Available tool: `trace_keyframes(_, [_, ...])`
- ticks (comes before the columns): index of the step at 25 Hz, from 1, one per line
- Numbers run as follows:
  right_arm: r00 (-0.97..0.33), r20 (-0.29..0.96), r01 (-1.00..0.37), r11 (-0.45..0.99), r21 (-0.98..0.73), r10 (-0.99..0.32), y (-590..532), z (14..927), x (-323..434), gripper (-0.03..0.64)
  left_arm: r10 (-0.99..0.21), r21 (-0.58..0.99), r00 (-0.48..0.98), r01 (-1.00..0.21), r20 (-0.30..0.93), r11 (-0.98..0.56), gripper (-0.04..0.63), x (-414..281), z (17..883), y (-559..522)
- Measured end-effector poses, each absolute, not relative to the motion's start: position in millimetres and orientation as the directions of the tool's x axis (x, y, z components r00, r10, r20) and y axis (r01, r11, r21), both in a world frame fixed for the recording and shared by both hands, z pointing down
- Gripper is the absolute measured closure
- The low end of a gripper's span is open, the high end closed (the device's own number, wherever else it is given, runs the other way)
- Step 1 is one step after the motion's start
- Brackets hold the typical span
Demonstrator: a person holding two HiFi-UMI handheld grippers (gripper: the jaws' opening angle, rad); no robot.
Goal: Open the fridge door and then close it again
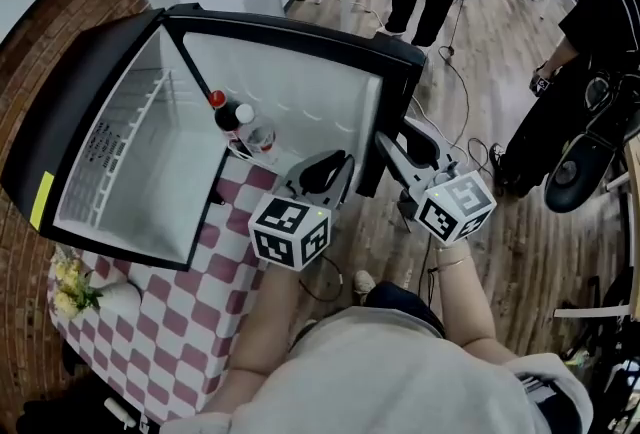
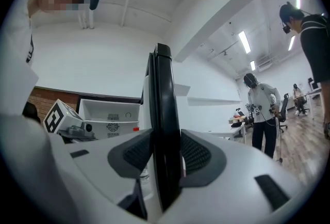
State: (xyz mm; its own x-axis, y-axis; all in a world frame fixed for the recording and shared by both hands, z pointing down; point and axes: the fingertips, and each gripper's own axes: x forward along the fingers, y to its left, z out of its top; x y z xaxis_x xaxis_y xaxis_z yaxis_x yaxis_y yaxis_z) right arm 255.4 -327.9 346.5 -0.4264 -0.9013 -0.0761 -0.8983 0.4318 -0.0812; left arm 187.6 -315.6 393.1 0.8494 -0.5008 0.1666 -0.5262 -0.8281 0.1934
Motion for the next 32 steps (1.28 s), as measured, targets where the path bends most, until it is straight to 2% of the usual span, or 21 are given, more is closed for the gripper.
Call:
trace_keyframes(16, [-0.506,-0.120,-0.847,0.518,-0.120,-0.854,-392,345,313,0.469,-0.616,0.194,0.775,-0.631,0.138,-0.751,0.552,249,379,-378])
trace_keyframes(32, [-0.532,-0.118,-0.823,0.544,-0.160,-0.839,-432,354,330,0.468,-0.714,0.203,0.688,-0.723,0.128,-0.660,0.571,242,385,-402])
